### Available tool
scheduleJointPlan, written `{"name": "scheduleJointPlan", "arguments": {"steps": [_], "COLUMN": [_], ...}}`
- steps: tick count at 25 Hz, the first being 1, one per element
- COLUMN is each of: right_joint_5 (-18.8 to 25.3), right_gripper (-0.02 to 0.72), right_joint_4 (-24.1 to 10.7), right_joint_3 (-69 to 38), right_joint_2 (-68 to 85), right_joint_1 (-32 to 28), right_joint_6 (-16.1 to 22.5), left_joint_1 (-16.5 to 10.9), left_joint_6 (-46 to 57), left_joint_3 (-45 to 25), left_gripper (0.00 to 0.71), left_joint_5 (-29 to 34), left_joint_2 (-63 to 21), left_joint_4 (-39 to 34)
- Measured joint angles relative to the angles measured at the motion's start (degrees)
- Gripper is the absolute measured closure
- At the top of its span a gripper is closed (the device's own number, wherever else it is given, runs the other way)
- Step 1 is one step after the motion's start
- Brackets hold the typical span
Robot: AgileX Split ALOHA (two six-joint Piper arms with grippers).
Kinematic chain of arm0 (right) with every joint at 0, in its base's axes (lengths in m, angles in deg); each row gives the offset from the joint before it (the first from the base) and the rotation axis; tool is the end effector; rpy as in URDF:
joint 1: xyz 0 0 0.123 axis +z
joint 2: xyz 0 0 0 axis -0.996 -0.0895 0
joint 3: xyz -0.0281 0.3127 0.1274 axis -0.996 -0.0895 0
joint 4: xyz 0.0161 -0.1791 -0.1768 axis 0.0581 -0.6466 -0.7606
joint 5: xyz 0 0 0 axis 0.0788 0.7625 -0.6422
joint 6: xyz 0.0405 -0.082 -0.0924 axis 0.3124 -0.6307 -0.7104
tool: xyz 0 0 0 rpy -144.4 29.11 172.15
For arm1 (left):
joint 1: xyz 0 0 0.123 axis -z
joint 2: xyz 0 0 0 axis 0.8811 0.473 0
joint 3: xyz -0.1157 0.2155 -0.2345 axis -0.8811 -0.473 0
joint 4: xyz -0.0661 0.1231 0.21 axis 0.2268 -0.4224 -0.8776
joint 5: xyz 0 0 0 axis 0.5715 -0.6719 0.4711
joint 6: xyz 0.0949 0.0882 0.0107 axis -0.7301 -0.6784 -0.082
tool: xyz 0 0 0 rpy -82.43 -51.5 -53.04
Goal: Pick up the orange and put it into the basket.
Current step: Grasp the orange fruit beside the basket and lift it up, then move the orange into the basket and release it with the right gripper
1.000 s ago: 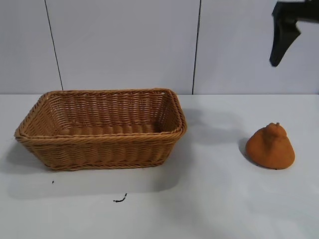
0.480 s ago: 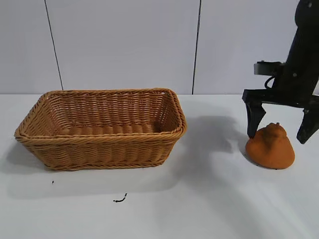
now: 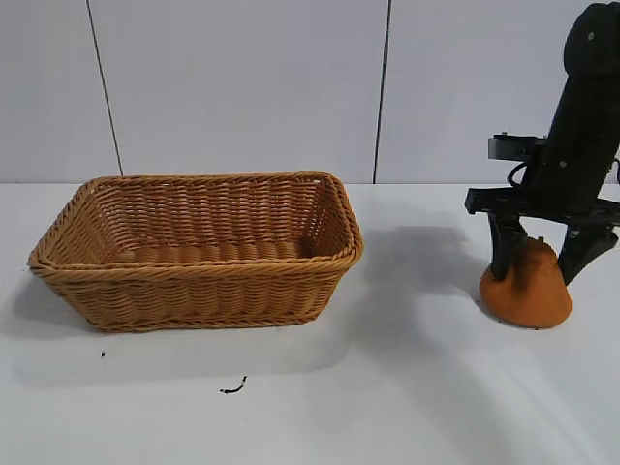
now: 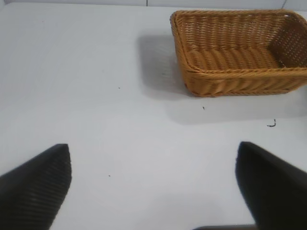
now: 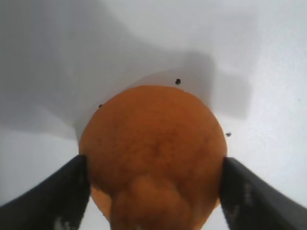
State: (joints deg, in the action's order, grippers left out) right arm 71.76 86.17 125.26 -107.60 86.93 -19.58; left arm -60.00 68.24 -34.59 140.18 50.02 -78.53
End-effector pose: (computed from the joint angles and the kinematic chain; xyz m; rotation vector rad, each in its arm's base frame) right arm 0.4438 0.0248 0.1401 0.0114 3.1183 0.1062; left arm -0.0254 -0.0008 0.2590 0.0007 2.0470 -0.0546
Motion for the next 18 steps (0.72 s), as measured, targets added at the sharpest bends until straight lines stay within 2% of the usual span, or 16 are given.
{"name": "scheduleJointPlan", "arguments": {"steps": [4, 9, 13, 18], "right_joint_5": [5.10, 11.28, 12.20, 12.78], "right_gripper": [0.654, 0.654, 0.654, 0.654], "right_joint_4": [0.00, 1.05, 2.13, 2.65], "right_joint_3": [5.29, 17.67, 25.52, 29.97], "right_joint_2": [1.30, 3.32, 3.38, 3.38], "right_joint_1": [0.00, 0.00, 0.00, 0.92], "right_joint_6": [0.00, -0.35, 0.00, 1.03], "left_joint_1": [0.00, 0.00, 0.00, 0.00], "left_joint_6": [0.00, 0.00, 0.00, 0.00], "left_joint_3": [0.00, 0.00, 0.00, 0.00], "left_gripper": [0.044, 0.044, 0.044, 0.044], "left_joint_5": [0.00, 0.00, 0.00, 0.00], "left_joint_2": [0.00, 0.00, 0.00, 0.00], "left_joint_4": [0.00, 0.00, 0.00, 0.00]}}
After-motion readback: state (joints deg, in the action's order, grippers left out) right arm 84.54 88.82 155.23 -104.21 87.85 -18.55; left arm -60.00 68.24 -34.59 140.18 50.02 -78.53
